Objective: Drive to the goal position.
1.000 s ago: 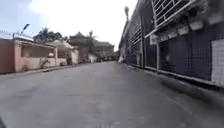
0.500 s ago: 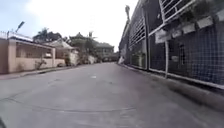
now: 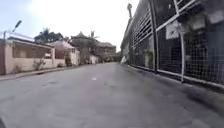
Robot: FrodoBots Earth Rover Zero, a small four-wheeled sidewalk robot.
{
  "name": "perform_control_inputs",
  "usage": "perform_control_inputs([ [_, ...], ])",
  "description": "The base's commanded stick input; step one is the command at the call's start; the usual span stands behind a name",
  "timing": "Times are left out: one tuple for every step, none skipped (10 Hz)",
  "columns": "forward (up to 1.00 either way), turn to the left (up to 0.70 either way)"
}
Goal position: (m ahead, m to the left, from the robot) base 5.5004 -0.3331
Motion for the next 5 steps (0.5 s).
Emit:
perform_control_inputs([
  [1.0,-0.38],
  [1.0,-0.39],
  [1.0,-0.18],
  [1.0,-0.01],
  [1.0,-0.01],
])
